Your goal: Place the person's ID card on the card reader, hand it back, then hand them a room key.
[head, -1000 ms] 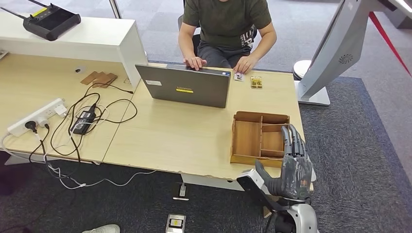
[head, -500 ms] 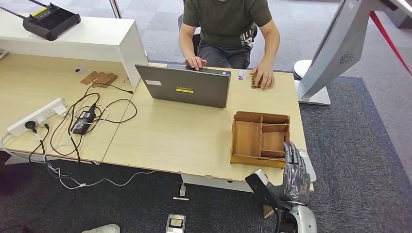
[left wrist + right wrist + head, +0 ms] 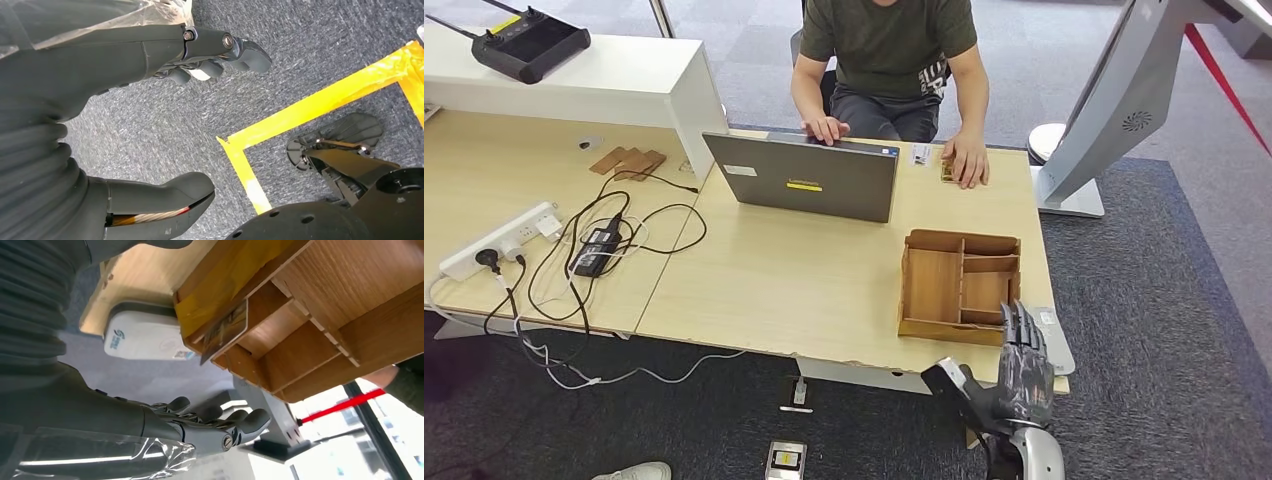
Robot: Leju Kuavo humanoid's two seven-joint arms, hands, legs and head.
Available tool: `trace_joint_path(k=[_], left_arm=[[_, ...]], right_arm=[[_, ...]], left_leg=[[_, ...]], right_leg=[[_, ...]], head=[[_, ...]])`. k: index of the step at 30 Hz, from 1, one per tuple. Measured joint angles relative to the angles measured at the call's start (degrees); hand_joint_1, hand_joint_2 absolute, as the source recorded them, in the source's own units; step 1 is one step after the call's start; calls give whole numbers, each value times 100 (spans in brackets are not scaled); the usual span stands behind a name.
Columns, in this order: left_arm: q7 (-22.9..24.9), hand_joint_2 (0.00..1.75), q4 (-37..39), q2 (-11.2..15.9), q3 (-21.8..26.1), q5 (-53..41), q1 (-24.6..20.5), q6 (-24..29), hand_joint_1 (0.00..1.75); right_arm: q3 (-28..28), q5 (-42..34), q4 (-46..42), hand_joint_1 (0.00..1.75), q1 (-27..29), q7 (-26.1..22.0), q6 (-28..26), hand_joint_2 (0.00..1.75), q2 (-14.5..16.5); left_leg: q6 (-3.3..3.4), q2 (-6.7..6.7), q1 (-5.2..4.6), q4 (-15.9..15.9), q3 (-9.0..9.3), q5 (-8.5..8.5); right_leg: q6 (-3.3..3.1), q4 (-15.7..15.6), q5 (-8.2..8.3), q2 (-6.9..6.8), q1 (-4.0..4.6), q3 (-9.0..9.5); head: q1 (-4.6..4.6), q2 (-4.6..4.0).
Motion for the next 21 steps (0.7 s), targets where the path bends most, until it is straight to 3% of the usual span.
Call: trace_joint_path(k=[8,21], left_arm=[[-1,175,-2,-7,0,53,9,27,0],[-3,175,-4,-7,-2,70,15,63,0]], right_arm=[[122,1577,118,0,-188,186,153,175,-4],[334,1240,488,0,-487,365,307,175,-26]], left_leg=[[0,0,0,0,0,0],[0,0,0,0,1,0]], right_leg=[[0,0,0,0,0,0],[0,0,0,0,0,0]], head=[[1,0],[0,0]])
